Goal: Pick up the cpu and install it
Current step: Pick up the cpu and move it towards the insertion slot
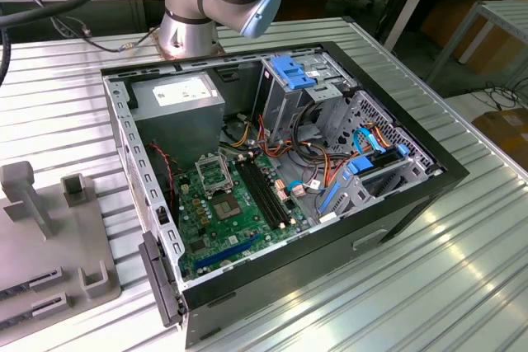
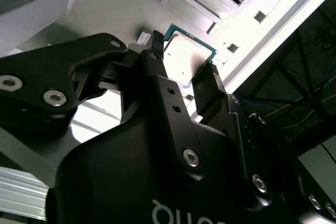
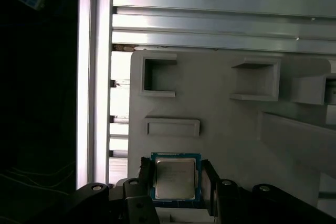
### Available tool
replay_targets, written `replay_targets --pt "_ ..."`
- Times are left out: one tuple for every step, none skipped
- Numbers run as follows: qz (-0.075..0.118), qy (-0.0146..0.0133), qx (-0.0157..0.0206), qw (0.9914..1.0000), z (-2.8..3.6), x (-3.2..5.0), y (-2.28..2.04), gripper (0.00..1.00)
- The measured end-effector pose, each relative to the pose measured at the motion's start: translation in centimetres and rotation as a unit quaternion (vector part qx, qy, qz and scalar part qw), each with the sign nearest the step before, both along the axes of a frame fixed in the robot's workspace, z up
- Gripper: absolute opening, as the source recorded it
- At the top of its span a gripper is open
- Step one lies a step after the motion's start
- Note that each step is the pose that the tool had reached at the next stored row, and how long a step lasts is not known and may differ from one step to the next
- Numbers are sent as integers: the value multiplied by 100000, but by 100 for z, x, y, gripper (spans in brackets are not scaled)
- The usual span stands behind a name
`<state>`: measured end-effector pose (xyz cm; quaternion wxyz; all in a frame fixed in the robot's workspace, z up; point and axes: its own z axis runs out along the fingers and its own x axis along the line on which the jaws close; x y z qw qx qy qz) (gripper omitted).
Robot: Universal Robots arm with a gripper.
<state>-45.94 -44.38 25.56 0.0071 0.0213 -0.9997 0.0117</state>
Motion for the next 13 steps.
replay_targets --pt "2 -2 2 100000 7 0 0 47" --pt "1 -2 2 100000 15 0 0 47" --pt "2 -1 0 100000 23 0 0 47" --pt "2 4 -1 100000 28 0 0 47" --pt "3 -6 5 100000 34 0 0 47" --pt "2 -6 4 100000 38 0 0 47" --pt "3 -5 5 100000 42 0 0 47" --pt "1 5 -1 100000 48 0 0 47" --pt "3 -2 3 100000 55 0 0 47" --pt "2 -1 5 100000 61 0 0 47" --pt "5 4 0 100000 66 0 0 47" --pt "3 -4 6 100000 69 0 0 47" --pt "1 -7 7 100000 73 0 0 47"
